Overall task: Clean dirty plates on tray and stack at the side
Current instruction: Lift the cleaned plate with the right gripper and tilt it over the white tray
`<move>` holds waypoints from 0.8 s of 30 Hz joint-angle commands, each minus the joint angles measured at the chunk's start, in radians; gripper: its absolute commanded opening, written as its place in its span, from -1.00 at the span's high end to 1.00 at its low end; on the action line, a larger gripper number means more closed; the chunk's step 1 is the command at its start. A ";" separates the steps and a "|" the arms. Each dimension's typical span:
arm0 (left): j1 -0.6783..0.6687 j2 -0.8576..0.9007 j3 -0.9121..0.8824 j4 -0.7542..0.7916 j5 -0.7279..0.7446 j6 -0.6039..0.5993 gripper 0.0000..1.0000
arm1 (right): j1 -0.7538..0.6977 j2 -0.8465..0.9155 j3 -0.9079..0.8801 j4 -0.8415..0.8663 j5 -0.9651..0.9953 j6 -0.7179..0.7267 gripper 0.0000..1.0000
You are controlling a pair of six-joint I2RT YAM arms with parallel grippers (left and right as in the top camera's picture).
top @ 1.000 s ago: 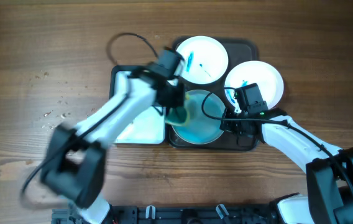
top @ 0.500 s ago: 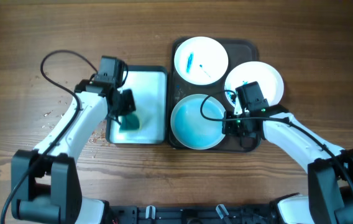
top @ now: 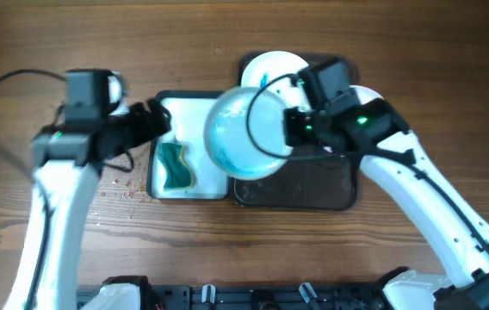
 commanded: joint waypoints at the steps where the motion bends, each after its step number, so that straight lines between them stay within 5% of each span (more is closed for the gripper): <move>1: 0.087 -0.157 0.014 -0.005 0.049 -0.083 -0.99 | 0.092 0.066 0.027 0.086 0.189 -0.022 0.91; 16: 0.113 -0.331 0.014 -0.059 0.048 -0.082 -1.00 | 0.509 0.148 0.027 0.381 1.055 -0.373 0.92; 24: 0.113 -0.308 0.014 -0.059 0.048 -0.082 -1.00 | 0.619 0.146 0.027 0.507 1.174 -0.584 0.91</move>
